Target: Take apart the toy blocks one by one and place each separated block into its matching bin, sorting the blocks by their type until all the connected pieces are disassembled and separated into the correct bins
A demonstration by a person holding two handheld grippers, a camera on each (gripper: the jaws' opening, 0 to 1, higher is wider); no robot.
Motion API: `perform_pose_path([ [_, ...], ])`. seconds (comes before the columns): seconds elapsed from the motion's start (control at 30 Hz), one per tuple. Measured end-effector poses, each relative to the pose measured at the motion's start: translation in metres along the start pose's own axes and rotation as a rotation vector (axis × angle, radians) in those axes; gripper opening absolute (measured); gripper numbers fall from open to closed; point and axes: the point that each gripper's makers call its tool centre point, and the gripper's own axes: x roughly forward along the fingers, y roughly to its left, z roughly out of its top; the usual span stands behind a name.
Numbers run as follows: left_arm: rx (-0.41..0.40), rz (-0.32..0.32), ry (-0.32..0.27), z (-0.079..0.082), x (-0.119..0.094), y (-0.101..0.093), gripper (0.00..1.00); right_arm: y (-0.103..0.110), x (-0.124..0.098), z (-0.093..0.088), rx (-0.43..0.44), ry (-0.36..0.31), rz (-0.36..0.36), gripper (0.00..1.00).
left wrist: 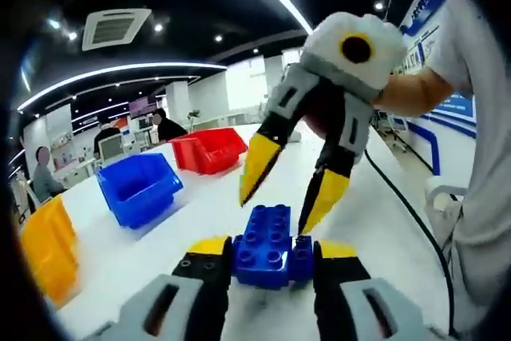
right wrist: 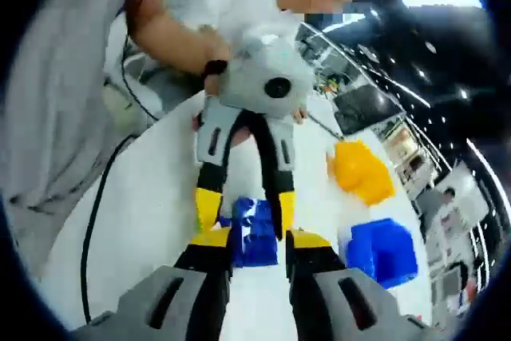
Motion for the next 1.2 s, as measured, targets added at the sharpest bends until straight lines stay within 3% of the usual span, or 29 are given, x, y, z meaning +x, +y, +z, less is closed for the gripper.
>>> perform_pose_path([
  [0.17,0.002,-0.012,-0.005,0.000,-0.001,-0.001,0.42,0.003,0.006,-0.010,0.209,-0.013,0.126,0.33],
  [0.2,0.003,-0.017,-0.007,0.000,-0.001,-0.002,0.42,-0.001,0.009,-0.018,0.269,-0.029,0.194,0.32],
  [0.27,0.003,-0.022,-0.011,0.000,-0.001,-0.003,0.41,0.007,0.014,-0.022,0.307,-0.004,0.269,0.28],
  [0.43,0.007,-0.021,0.001,0.000,-0.002,-0.003,0.41,0.015,0.014,-0.014,0.197,0.001,0.294,0.24],
  [0.53,0.005,-0.021,0.012,0.000,-0.002,-0.003,0.41,0.017,0.013,-0.011,0.109,0.013,0.265,0.23],
  [0.6,0.006,-0.022,0.016,0.000,-0.002,-0.003,0.41,0.019,0.012,-0.002,0.016,0.004,0.221,0.23],
  [0.77,0.020,-0.024,0.030,0.001,-0.001,-0.003,0.41,0.016,0.010,0.000,-0.306,0.128,0.154,0.23],
  [0.9,0.017,-0.026,0.025,0.002,-0.001,-0.002,0.41,0.012,0.007,0.003,-0.446,0.170,0.068,0.23],
  [1.03,0.016,-0.024,0.019,0.002,-0.001,-0.002,0.42,0.003,0.003,0.006,-0.479,0.143,-0.015,0.23],
  [1.2,0.017,-0.021,0.023,0.002,0.000,-0.002,0.42,0.000,-0.005,0.012,-0.426,0.099,-0.041,0.23],
])
